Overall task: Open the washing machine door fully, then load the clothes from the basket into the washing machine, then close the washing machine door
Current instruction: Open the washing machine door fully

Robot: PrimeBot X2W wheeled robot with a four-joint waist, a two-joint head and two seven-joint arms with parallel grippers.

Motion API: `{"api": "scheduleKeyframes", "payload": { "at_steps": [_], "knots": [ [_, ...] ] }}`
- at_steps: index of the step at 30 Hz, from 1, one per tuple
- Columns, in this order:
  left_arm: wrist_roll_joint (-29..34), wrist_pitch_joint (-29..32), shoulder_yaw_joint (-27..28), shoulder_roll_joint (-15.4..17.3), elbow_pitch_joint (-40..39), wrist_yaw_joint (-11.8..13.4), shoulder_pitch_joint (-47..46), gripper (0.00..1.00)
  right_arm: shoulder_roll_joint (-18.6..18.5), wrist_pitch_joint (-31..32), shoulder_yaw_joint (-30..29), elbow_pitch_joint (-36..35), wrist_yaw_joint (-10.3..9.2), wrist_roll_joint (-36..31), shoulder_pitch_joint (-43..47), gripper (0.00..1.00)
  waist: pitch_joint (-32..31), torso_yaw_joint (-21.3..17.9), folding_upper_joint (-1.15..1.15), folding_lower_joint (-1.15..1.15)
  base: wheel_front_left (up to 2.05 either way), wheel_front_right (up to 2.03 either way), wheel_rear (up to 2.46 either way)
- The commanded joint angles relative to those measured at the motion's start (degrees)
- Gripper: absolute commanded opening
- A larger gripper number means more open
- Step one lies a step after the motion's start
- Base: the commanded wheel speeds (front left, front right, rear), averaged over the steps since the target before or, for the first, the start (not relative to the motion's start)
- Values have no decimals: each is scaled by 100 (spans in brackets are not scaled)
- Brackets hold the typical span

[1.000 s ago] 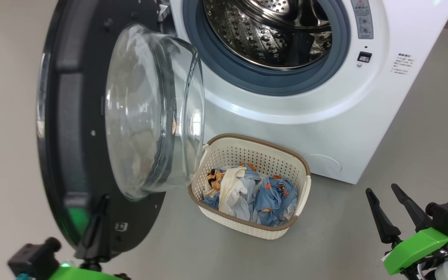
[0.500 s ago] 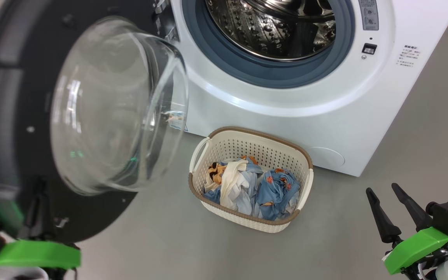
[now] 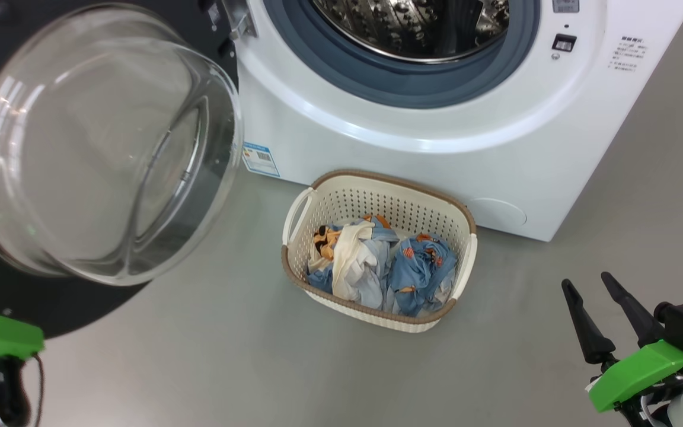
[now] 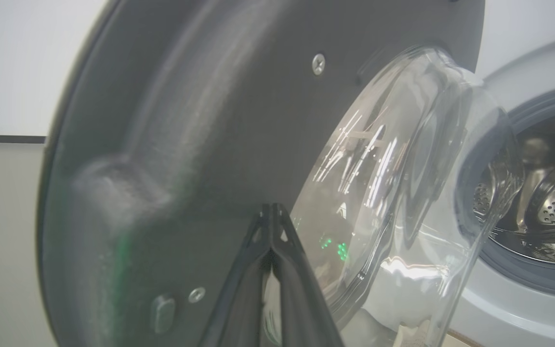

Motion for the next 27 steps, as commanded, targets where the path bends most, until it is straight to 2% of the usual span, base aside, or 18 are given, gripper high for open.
{"api": "scheduleKeyframes", "payload": {
  "at_steps": [1, 12, 27],
  "knots": [
    [60, -35, 330, 294, -25, 10, -273, 0, -108, -70, 93, -150, 9, -61, -148, 100, 71, -15, 0, 0, 0, 0, 0],
    [569, -35, 1364, 382, 1190, -411, -1223, 0, -214, -70, 128, -178, 9, -112, -443, 100, 504, -59, 0, 0, 0, 0, 0],
    [1316, -36, 2189, 567, 2239, -656, -2042, 0, -329, -70, 260, -152, 9, -145, -753, 100, 802, -163, 0, 0, 0, 0, 0]
  ]
}}
